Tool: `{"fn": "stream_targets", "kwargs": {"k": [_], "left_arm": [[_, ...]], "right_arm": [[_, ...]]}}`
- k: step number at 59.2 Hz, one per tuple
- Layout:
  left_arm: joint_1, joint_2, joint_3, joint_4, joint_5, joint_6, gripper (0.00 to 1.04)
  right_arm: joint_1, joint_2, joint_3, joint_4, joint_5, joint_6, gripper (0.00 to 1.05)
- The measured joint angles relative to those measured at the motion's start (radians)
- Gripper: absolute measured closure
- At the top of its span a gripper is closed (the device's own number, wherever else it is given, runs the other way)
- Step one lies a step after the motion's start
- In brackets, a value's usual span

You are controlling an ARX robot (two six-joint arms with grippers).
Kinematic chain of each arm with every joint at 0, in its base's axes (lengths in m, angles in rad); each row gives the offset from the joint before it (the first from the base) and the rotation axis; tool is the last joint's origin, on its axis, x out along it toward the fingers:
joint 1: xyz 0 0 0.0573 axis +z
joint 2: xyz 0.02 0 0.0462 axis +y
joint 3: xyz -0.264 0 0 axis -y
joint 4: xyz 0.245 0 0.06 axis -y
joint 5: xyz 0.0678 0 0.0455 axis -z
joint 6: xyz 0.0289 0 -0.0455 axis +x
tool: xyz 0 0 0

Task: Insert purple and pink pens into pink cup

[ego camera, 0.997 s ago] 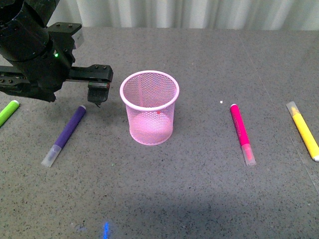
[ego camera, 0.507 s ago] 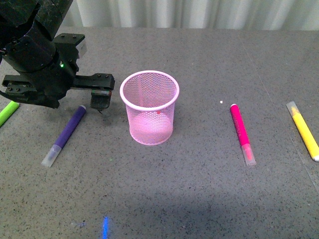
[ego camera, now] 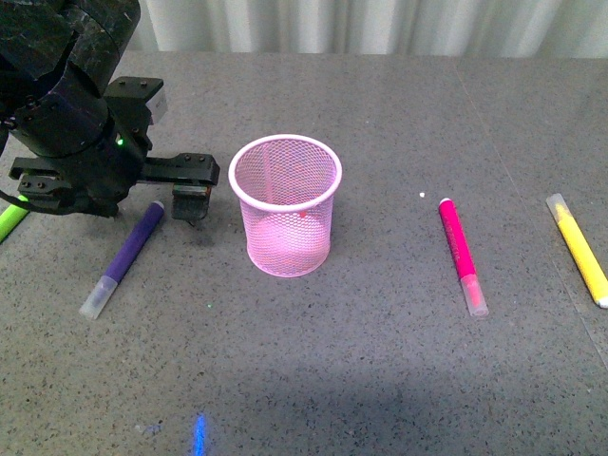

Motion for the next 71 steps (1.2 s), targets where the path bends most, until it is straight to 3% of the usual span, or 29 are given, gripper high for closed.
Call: {"fn": "stream_targets", "kwargs": {"k": [5, 27, 33, 61, 71], "left_arm": [[-0.001, 0.002, -0.003, 0.011, 0.006, 0.0, 0.43], [-0.006, -0.025, -0.052, 0.055, 0.002, 0.007, 0.93], [-0.007, -0.069, -0.102, 0.078, 0.008, 0.026, 0.96], [0.021, -0.55, -0.179, 0.022, 0.088, 0.093, 0.97], [-0.003, -0.599, -0.17, 0.089, 0.017, 0.145, 0.97]], "right_arm": [[0.0, 0.0, 0.0, 0.0, 0.0, 0.0, 0.07], [0.0, 0.0, 0.0, 0.0, 0.0, 0.0, 0.07], [0.0, 0.0, 0.0, 0.0, 0.0, 0.0, 0.07], [0.0, 0.0, 0.0, 0.0, 0.0, 0.0, 0.07], [0.0, 0.0, 0.0, 0.0, 0.0, 0.0, 0.07]]}}
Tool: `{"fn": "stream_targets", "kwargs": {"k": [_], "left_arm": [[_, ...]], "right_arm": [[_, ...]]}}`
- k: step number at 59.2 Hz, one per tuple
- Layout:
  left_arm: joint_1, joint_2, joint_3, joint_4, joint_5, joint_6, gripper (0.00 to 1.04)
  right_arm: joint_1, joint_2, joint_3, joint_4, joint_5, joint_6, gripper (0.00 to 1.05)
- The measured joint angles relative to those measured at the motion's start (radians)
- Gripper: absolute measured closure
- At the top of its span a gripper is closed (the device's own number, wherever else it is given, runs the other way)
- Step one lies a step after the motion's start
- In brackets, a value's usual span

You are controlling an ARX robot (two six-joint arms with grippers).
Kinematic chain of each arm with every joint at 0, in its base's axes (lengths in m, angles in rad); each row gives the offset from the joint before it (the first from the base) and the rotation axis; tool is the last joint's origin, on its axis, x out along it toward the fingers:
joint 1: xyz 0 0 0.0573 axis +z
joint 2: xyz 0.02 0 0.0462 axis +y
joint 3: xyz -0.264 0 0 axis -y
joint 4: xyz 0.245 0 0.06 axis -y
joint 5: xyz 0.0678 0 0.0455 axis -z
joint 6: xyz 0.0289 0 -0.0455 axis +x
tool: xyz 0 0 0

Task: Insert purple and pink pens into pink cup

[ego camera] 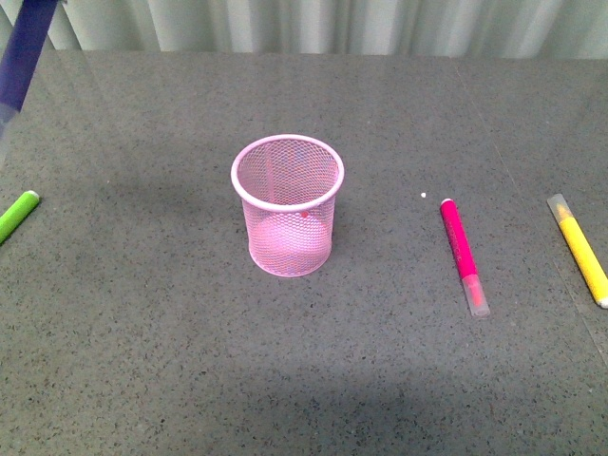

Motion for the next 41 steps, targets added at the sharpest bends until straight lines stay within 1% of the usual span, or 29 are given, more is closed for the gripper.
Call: {"fn": "stream_targets", "kwargs": {"k": [3, 8, 10, 12, 17, 23, 31, 41], "left_arm": [[-0.027, 0.001, 0.009, 0.024, -0.03, -0.001, 0.97], [-0.08, 0.004, 0.013, 0.09, -0.053, -0.021, 0.97], [-0.106, 0.006, 0.017, 0.114, -0.068, -0.031, 0.97], [-0.15, 0.012, 0.021, 0.157, -0.098, -0.045, 0.97], [-0.216, 0.033, 0.029, 0.193, -0.124, -0.069, 0.97], [-0.277, 0.076, 0.029, 0.245, -0.155, -0.071, 0.97], [-0.317, 0.136, 0.027, 0.295, -0.188, -0.072, 0.97], [-0.329, 0.176, 0.023, 0.352, -0.222, -0.076, 0.97]], "right_arm": [[0.0, 0.0, 0.0, 0.0, 0.0, 0.0, 0.07], [0.0, 0.0, 0.0, 0.0, 0.0, 0.0, 0.07], [0.0, 0.0, 0.0, 0.0, 0.0, 0.0, 0.07], [0.0, 0.0, 0.0, 0.0, 0.0, 0.0, 0.07], [0.0, 0.0, 0.0, 0.0, 0.0, 0.0, 0.07], [0.0, 0.0, 0.0, 0.0, 0.0, 0.0, 0.07], [0.0, 0.0, 0.0, 0.0, 0.0, 0.0, 0.07], [0.0, 0.0, 0.0, 0.0, 0.0, 0.0, 0.07]]}}
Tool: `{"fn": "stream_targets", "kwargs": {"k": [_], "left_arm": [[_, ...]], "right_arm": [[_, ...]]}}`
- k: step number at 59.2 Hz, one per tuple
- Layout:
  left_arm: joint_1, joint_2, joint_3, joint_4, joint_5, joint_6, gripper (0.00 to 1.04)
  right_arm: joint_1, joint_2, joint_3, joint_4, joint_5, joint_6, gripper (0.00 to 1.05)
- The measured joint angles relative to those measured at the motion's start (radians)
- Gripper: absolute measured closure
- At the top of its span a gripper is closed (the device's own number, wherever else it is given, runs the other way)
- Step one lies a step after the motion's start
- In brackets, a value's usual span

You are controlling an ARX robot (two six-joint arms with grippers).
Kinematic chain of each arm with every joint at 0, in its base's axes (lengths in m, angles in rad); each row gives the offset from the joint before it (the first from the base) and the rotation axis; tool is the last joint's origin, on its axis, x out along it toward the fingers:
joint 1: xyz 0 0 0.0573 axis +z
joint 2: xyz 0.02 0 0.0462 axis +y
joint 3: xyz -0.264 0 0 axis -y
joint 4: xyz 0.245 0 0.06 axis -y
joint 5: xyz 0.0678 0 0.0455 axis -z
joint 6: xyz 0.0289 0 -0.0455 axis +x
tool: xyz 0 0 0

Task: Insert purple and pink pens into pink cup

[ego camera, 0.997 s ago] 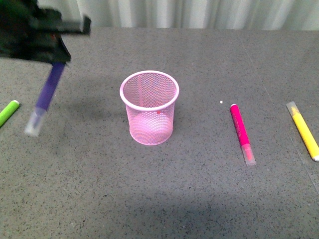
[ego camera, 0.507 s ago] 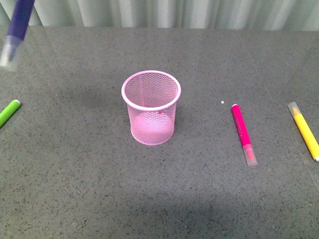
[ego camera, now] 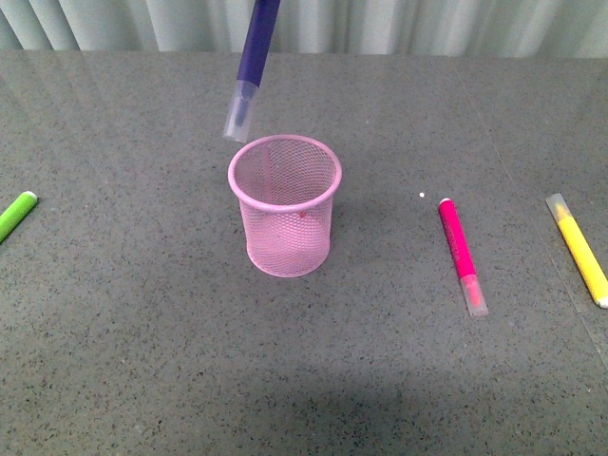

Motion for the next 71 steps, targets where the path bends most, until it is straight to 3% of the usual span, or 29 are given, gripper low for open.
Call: {"fn": "stream_targets", "kwargs": {"k": [47, 71], "left_arm": [[-0.022, 0.134, -0.03, 0.162, -0.017, -0.01, 0.97], [-0.019, 0.117, -0.091, 0.156, -0.01, -0.045, 0.37]], "right_arm": [[0.0, 0.0, 0.0, 0.0, 0.0, 0.0, 0.07], [0.0, 0.0, 0.0, 0.0, 0.0, 0.0, 0.07]]}}
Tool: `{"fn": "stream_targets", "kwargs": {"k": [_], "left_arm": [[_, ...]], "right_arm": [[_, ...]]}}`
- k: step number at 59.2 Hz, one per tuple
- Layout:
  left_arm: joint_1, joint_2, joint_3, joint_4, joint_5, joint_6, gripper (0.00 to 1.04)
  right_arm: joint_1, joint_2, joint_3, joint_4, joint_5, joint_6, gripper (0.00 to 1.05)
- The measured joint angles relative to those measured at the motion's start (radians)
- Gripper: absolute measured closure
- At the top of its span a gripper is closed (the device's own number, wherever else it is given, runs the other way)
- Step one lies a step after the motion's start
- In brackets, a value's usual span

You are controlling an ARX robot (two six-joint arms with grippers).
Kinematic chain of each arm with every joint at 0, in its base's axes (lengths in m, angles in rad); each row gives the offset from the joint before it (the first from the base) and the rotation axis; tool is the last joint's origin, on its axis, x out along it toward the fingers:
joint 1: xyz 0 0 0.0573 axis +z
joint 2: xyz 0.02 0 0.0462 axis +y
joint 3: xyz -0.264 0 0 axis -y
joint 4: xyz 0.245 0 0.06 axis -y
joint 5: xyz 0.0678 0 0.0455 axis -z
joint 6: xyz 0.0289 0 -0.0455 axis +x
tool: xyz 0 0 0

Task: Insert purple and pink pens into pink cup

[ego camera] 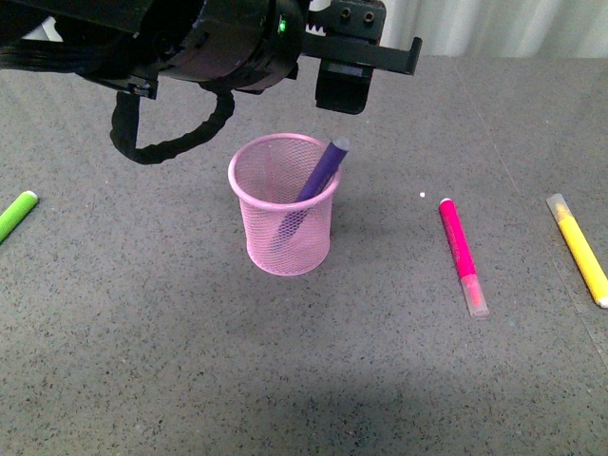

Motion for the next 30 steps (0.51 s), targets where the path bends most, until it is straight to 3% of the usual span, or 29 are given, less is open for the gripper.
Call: {"fn": "stream_targets", "kwargs": {"k": [10, 20, 30], "left_arm": [[0.031, -0.114, -0.01, -0.053, -0.038, -0.071, 0.07], [0.084, -0.365, -0.113, -0.117, -0.192, -0.195, 0.08], [0.077, -0.599, -0.315, -0.193, -0.344, -0.257, 0.08]], "right_arm": [[0.0, 0.0, 0.0, 0.0, 0.0, 0.0, 0.07], [0.0, 0.0, 0.0, 0.0, 0.0, 0.0, 0.07], [0.0, 0.0, 0.0, 0.0, 0.0, 0.0, 0.07]]}}
